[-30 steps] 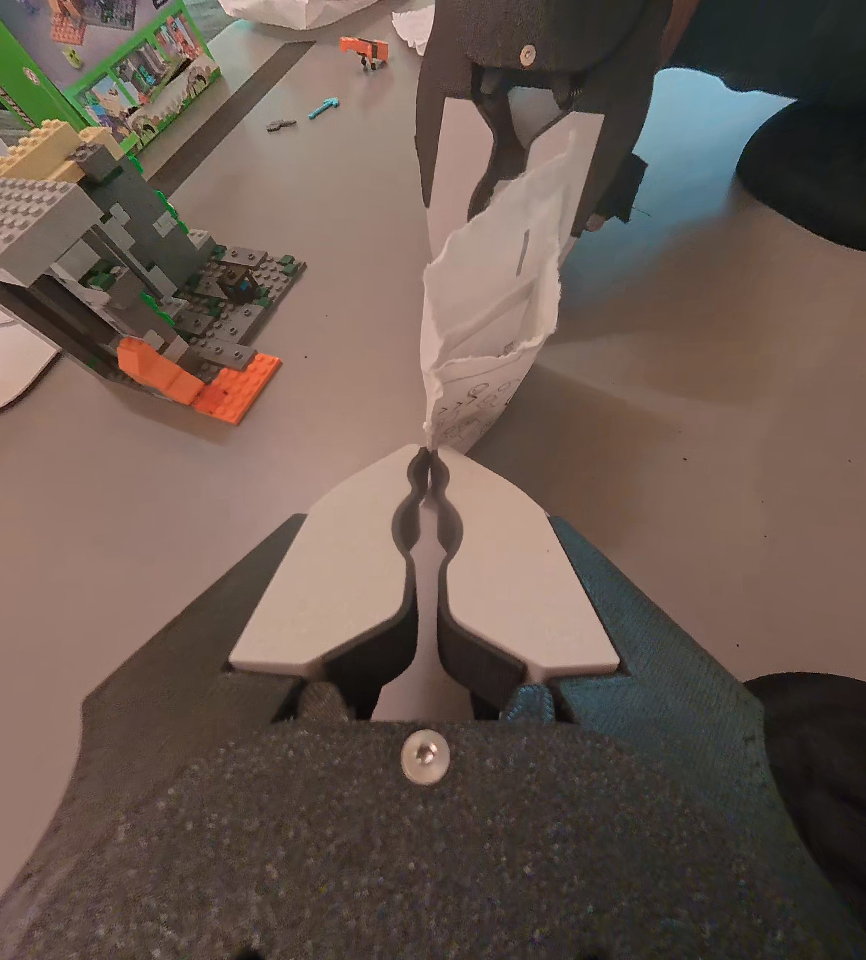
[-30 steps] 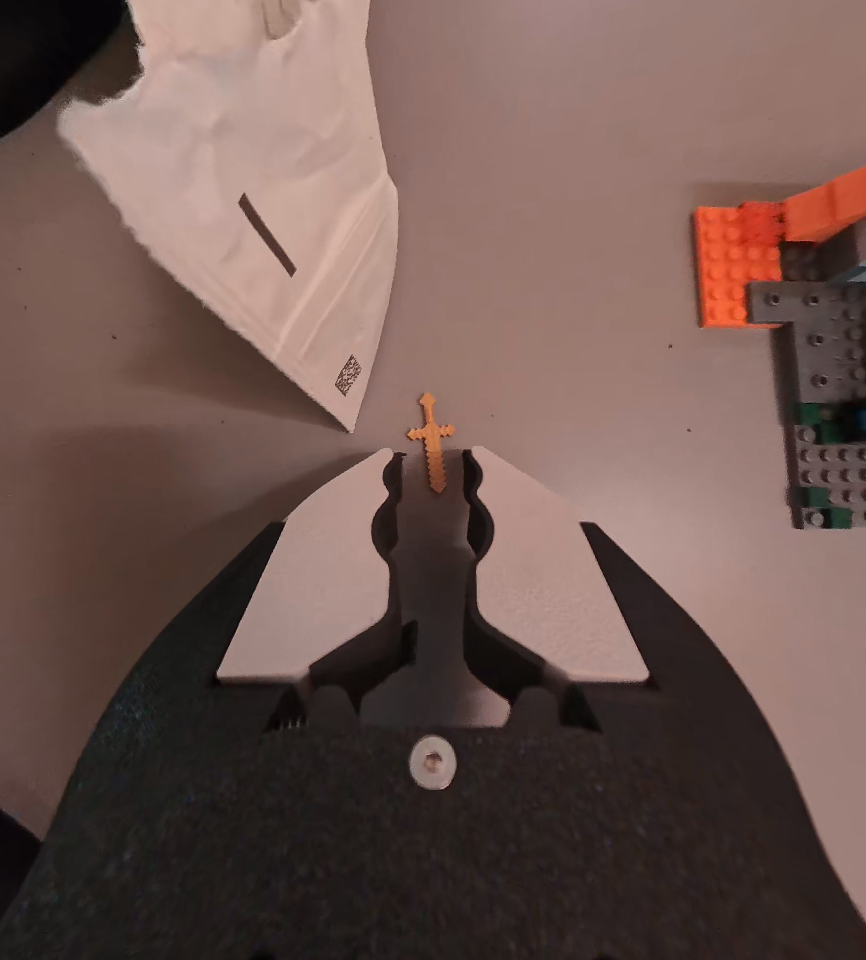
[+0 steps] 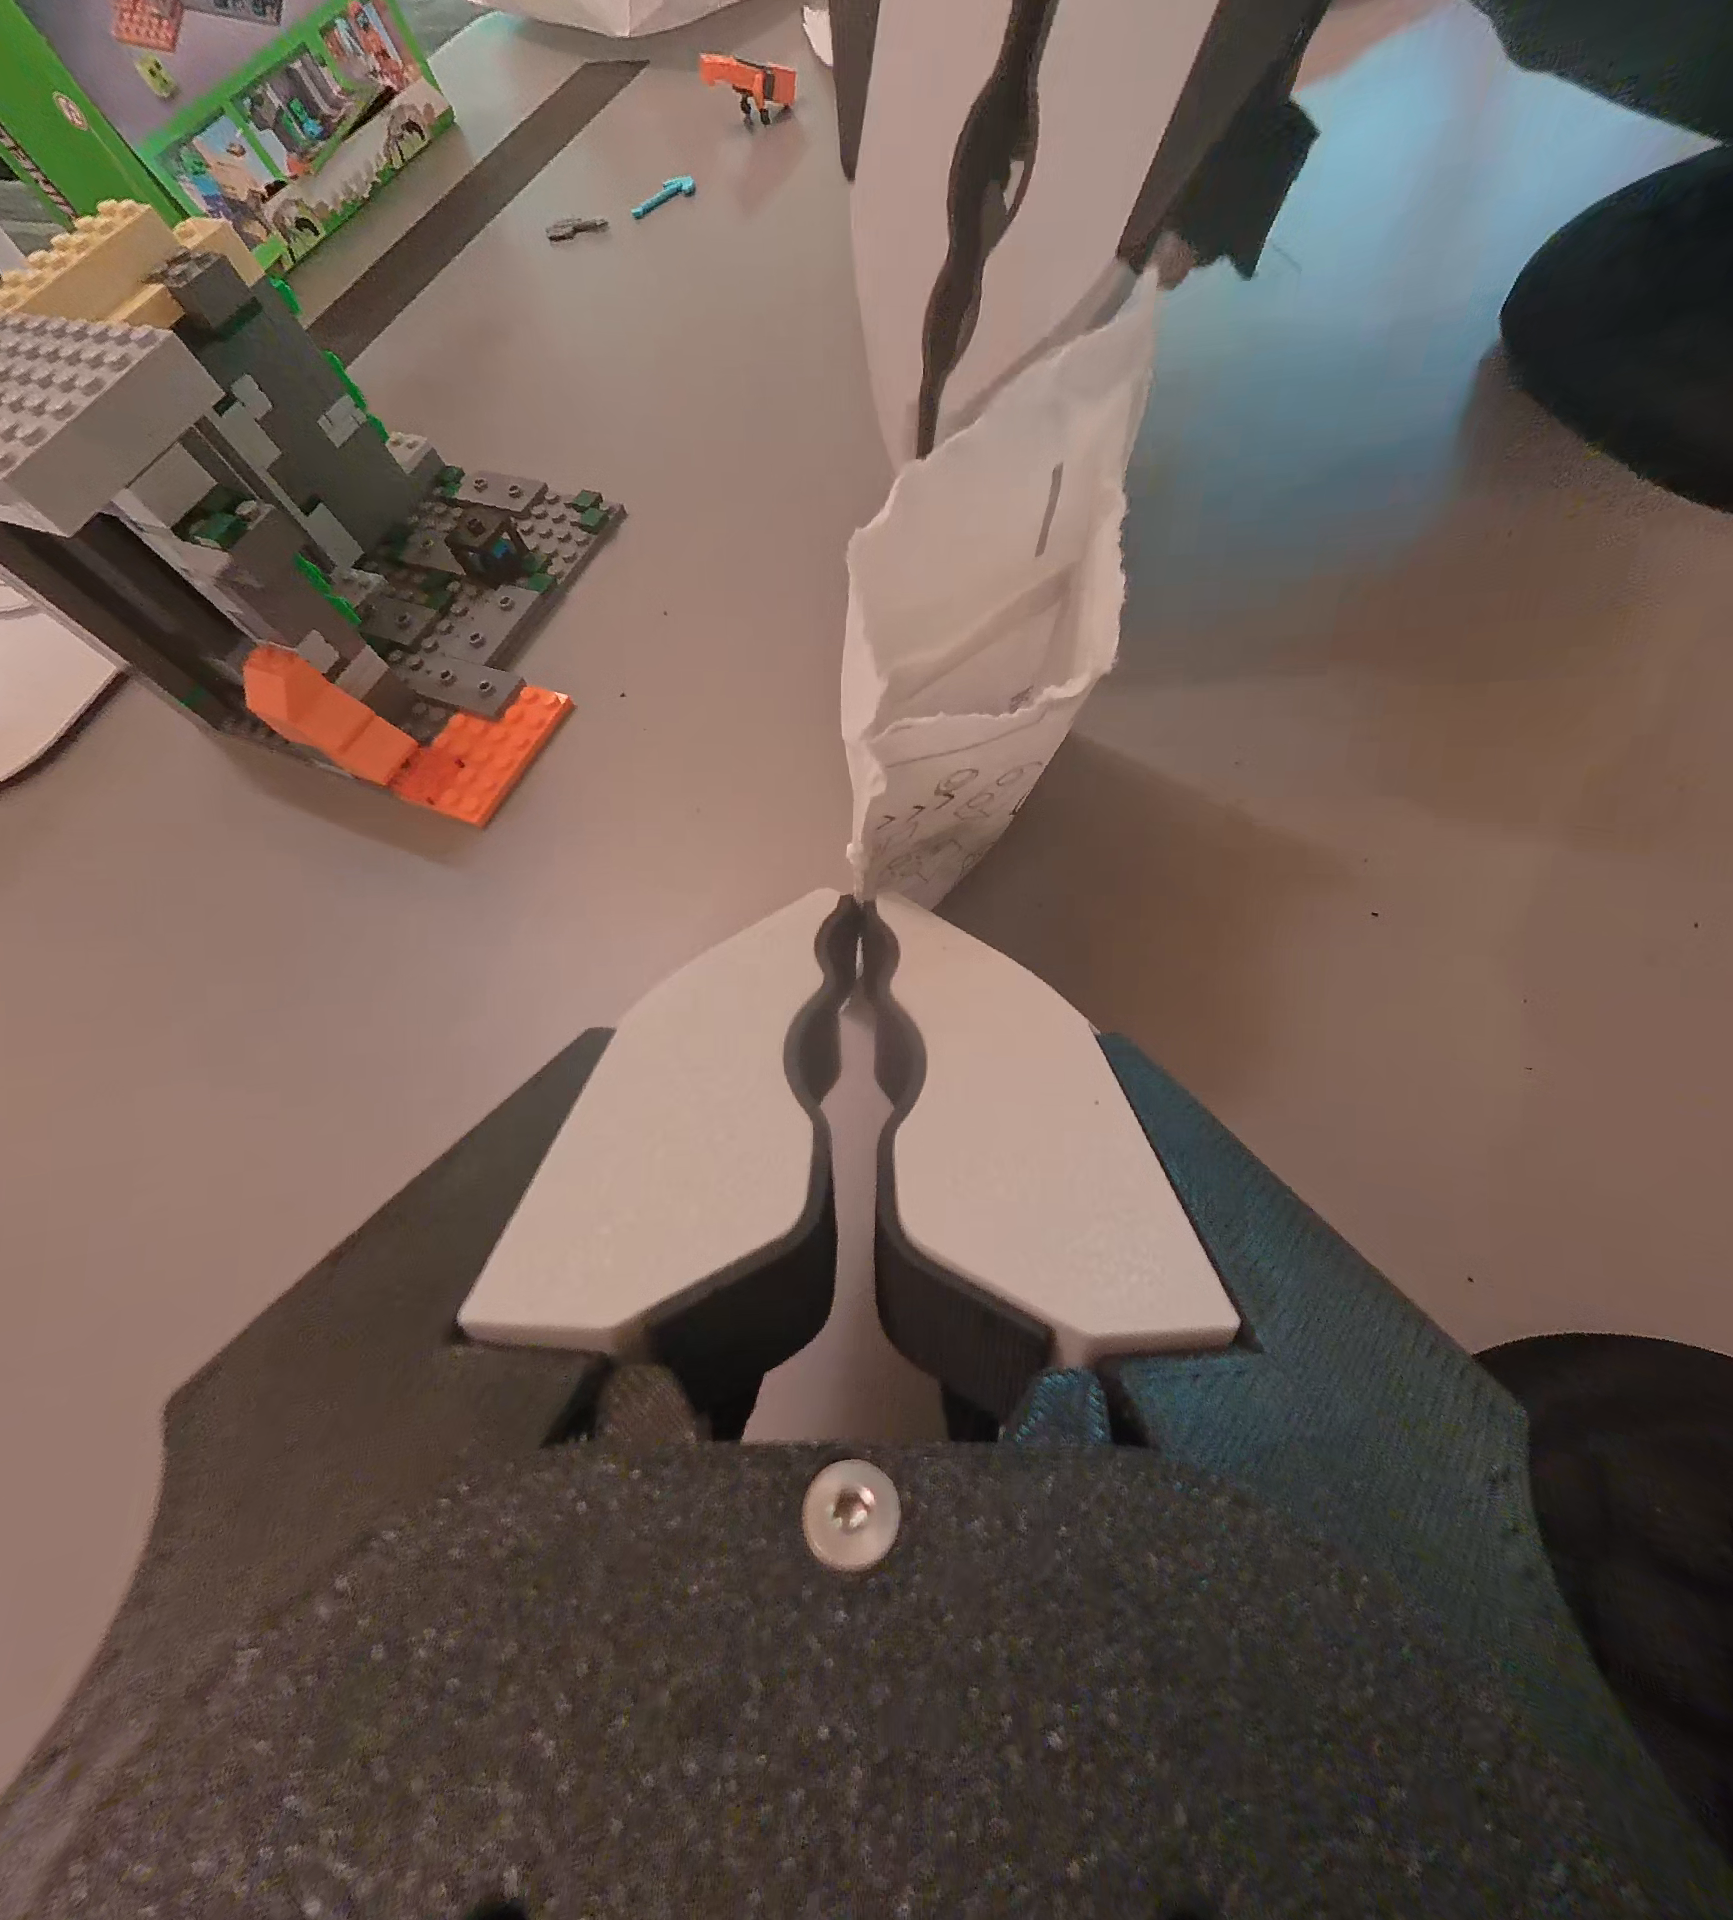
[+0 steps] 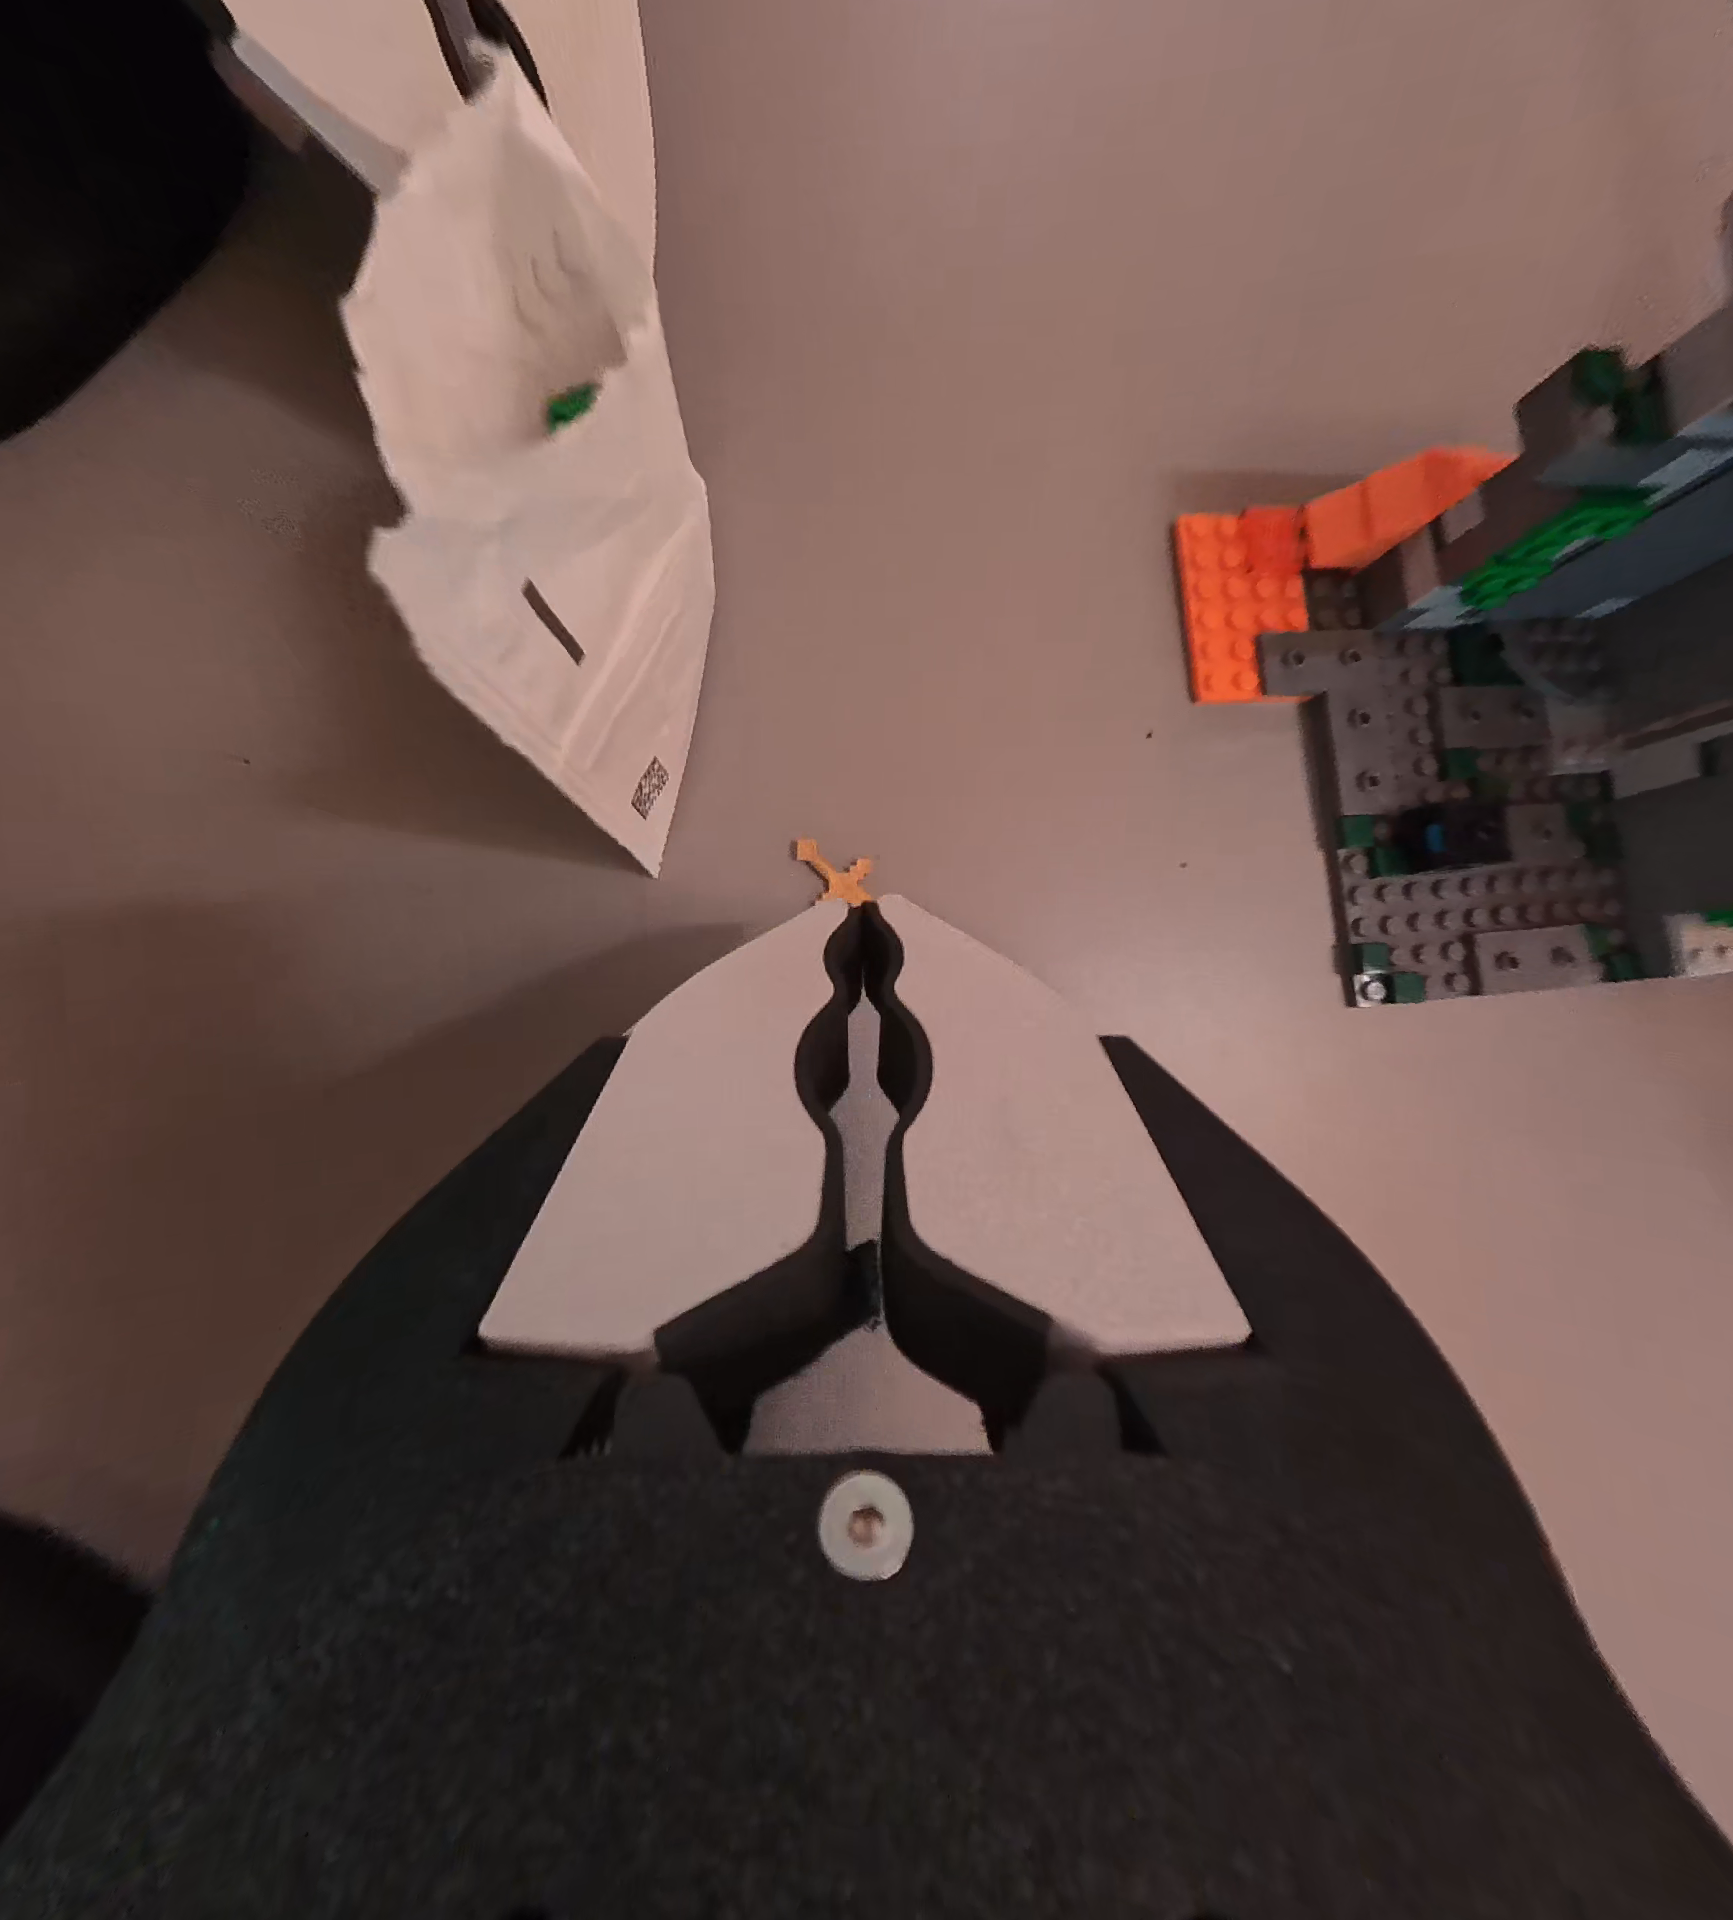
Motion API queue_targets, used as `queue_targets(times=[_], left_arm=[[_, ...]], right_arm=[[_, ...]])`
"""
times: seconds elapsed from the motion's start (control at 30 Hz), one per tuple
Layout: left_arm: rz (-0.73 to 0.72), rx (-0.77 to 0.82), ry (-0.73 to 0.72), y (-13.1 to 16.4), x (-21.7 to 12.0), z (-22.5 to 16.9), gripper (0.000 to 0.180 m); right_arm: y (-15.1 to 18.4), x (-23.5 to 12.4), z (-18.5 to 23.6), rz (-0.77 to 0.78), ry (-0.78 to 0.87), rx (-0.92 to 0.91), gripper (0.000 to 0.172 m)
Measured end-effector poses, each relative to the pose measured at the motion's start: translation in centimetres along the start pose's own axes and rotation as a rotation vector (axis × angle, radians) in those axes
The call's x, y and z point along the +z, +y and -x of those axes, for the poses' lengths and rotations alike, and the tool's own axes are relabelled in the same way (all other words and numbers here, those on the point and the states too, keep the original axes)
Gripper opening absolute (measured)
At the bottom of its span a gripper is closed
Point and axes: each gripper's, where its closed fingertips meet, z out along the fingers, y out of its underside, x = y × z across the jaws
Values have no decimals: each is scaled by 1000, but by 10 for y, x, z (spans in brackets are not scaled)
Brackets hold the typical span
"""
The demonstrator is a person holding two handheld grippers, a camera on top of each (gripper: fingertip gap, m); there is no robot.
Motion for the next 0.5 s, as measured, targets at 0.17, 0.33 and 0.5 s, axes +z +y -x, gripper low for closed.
queue_targets(times=[0.17,0.33,0.5], left_arm=[[3,3,-2,0,0,-1,0],[7,3,-5,0,0,-1,0],[12,-3,-5,1,0,-1,0]], right_arm=[[0,-5,-4,-2,41,-8,0],[14,2,-4,56,13,86,17],[14,12,-1,73,35,318,36]])
